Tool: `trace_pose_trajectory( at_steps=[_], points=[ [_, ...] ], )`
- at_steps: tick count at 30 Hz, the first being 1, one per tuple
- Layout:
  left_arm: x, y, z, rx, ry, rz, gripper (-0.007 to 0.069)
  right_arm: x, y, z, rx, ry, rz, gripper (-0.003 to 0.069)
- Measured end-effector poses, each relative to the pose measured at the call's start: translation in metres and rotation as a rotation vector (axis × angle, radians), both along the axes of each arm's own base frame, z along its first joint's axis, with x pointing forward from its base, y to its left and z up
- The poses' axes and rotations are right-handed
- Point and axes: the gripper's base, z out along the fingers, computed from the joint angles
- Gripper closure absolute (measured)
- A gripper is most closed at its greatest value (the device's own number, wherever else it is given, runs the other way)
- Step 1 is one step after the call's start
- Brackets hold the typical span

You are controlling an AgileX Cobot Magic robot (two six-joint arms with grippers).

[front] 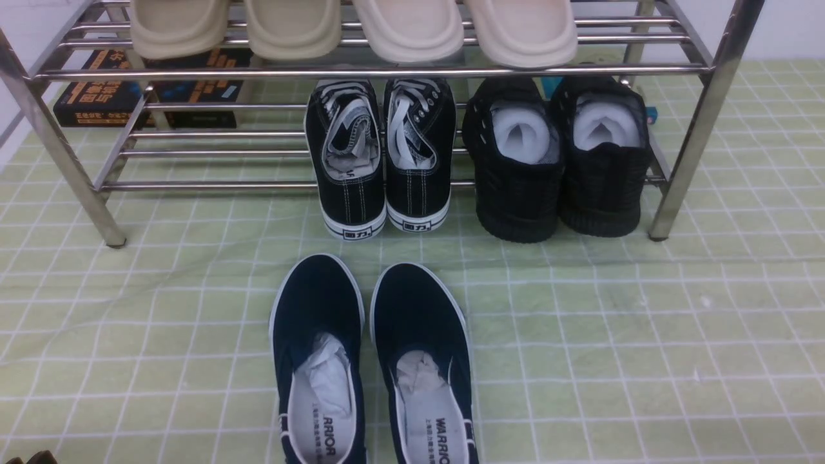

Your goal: Take the shoes off the shelf with your hand from the green coffee tablecloth.

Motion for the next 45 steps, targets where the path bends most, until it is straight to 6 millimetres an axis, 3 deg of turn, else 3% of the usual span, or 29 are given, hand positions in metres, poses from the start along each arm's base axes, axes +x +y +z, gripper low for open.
trace_pose_trajectory(
  at_steps=[11, 13, 16, 17, 18, 20, 27, 31, 34, 38, 39, 42, 43, 45],
  points=[
    [0.0, 0.0, 0.0, 0.0, 0.0, 0.0, 0.043, 0.0, 0.0, 0.0, 0.001, 0.0, 0.0, 0.042],
    [0.0, 0.0, 0.0, 0.0, 0.0, 0.0, 0.043, 0.0, 0.001, 0.0, 0.07, -0.002, -0.006, 0.042],
    [0.0, 0.0, 0.0, 0.0, 0.0, 0.0, 0.043, 0.001, 0.011, 0.002, 0.536, 0.002, -0.04, 0.042],
    [0.0, 0.0, 0.0, 0.0, 0.0, 0.0, 0.043, 0.001, 0.011, 0.002, 0.572, 0.004, -0.045, 0.042],
    [0.0, 0.0, 0.0, 0.0, 0.0, 0.0, 0.043, 0.001, 0.014, 0.004, 0.753, 0.012, -0.055, 0.042],
    [0.0, 0.0, 0.0, 0.0, 0.0, 0.0, 0.043, 0.001, 0.017, 0.006, 0.917, 0.02, -0.061, 0.042],
    [0.0, 0.0, 0.0, 0.0, 0.0, 0.0, 0.043, 0.001, 0.02, 0.01, 1.1, 0.023, -0.062, 0.042],
    [0.0, 0.0, 0.0, 0.0, 0.0, 0.0, 0.043, 0.001, 0.02, 0.013, 1.037, 0.005, -0.036, 0.0431],
    [0.0, 0.0, 0.0, 0.0, 0.0, 0.0, 0.043, -0.001, 0.021, 0.03, 0.919, -0.052, 0.021, 0.0484],
    [0.0, 0.0, 0.0, 0.0, 0.0, 0.0, 0.043, 0.004, 0.024, 0.08, 0.619, -0.081, 0.123, 0.0654],
    [0.0, 0.0, 0.0, 0.0, 0.0, 0.0, 0.043, 0.005, 0.024, 0.085, 0.606, -0.075, 0.128, 0.0658],
    [0.0, 0.0, 0.0, 0.0, 0.0, 0.0, 0.043, 0.026, 0.03, 0.116, 0.418, 0.109, 0.198, 0.0669],
    [0.0, 0.0, 0.0, 0.0, 0.0, 0.0, 0.043, 0.027, 0.03, 0.116, 0.4, 0.136, 0.205, 0.0669],
    [0.0, 0.0, 0.0, 0.0, 0.0, 0.0, 0.043, 0.048, 0.031, 0.129, 0.309, 0.307, 0.232, 0.0661]
  ],
)
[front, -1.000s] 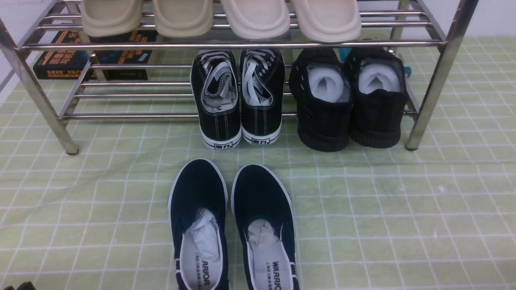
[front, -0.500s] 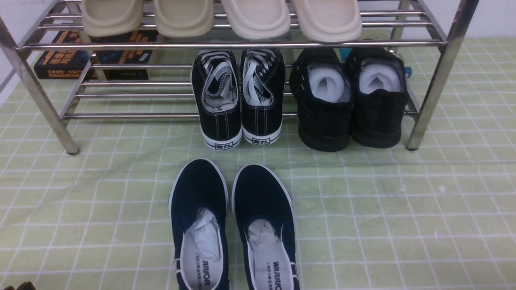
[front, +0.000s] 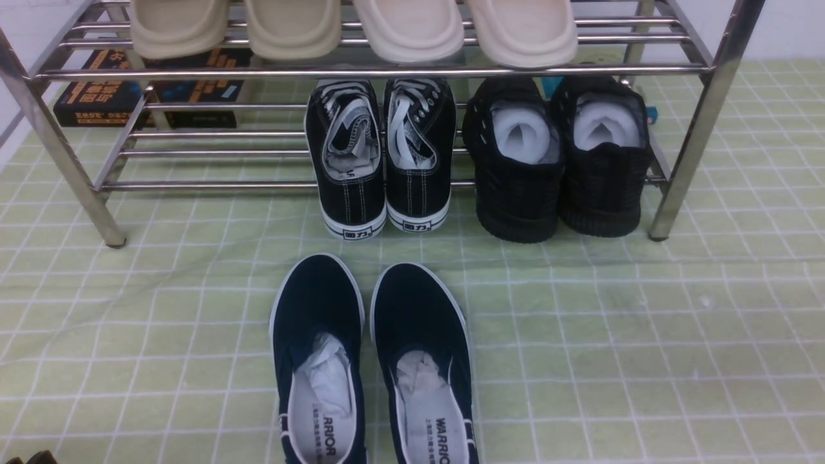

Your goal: Take the shoes off the shelf with your hand from the green coffee tablecloth.

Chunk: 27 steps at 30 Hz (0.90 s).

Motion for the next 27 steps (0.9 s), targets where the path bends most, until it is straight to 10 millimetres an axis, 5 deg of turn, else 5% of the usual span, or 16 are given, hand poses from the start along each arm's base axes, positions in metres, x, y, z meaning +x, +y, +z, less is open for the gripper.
trace_pose_trajectory(
  at_steps=[6, 10, 11, 15, 22, 27],
  points=[
    [0.0, 0.0, 0.0, 0.0, 0.0, 0.0, 0.043, 0.065, 0.007, 0.003, -0.073, 0.372, 0.143, 0.0656],
    [0.0, 0.0, 0.0, -0.001, 0.0, 0.0, 0.043, 0.098, 0.03, -0.003, -0.057, 0.491, 0.289, 0.0656],
    [0.0, 0.0, 0.0, -0.001, 0.0, 0.0, 0.043, 0.109, 0.049, -0.003, -0.077, 0.517, 0.375, 0.0654],
    [0.0, 0.0, 0.0, -0.001, 0.0, 0.0, 0.043, 0.133, 0.089, 0.006, -0.173, 0.513, 0.445, 0.0652],
    [0.0, 0.0, 0.0, -0.001, 0.0, 0.0, 0.043, 0.174, 0.14, 0.035, -0.264, 0.387, 0.301, 0.0595],
    [0.0, 0.0, 0.0, -0.001, 0.0, 0.0, 0.043, 0.205, 0.177, 0.045, -0.318, 0.299, 0.233, 0.0455]
  ],
)
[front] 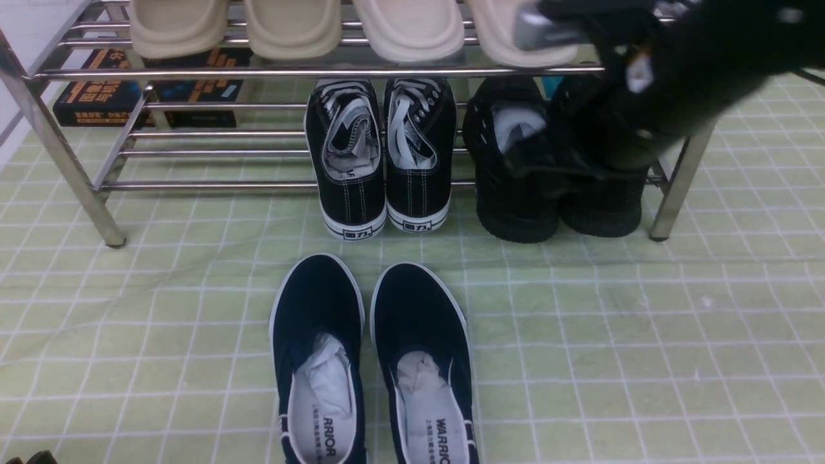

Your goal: Take the shoes off the shelf with your hand from the green coffee tablecloth.

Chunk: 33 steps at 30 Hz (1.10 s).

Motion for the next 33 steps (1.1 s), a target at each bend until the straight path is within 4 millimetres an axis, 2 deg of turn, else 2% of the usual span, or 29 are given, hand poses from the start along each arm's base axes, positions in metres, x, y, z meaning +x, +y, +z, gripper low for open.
trace_pose_trajectory(
  at_steps=[4, 8, 14, 22, 26, 30, 31, 32, 33],
  points=[
    [0.0, 0.0, 0.0, 0.0, 0.0, 0.0, 0.043, 0.027, 0.02, -0.014, -0.03, -0.021, -0.008, 0.0342],
    [0.0, 0.0, 0.0, 0.0, 0.0, 0.0, 0.043, 0.051, 0.033, -0.031, -0.055, -0.063, -0.004, 0.029],
    [0.0, 0.0, 0.0, 0.001, 0.0, 0.0, 0.043, 0.074, 0.041, -0.05, -0.115, -0.111, -0.033, 0.0277],
    [0.0, 0.0, 0.0, 0.001, 0.0, 0.0, 0.043, 0.087, 0.04, -0.068, -0.158, -0.141, -0.124, 0.0278],
    [0.0, 0.0, 0.0, 0.001, 0.0, 0.0, 0.043, 0.091, 0.042, -0.078, -0.157, -0.135, -0.139, 0.0294],
    [0.0, 0.0, 0.0, 0.001, 0.0, 0.0, 0.043, 0.094, 0.044, -0.09, -0.17, -0.118, -0.138, 0.0365],
    [0.0, 0.0, 0.0, 0.001, 0.0, 0.0, 0.043, 0.094, 0.044, -0.09, -0.17, -0.116, -0.14, 0.0402],
    [0.0, 0.0, 0.0, 0.001, 0.0, 0.0, 0.043, 0.094, 0.044, -0.09, -0.172, -0.114, -0.141, 0.0485],
    [0.0, 0.0, 0.0, 0.001, 0.0, 0.0, 0.043, 0.094, 0.044, -0.09, -0.177, -0.114, -0.142, 0.0538]
  ],
)
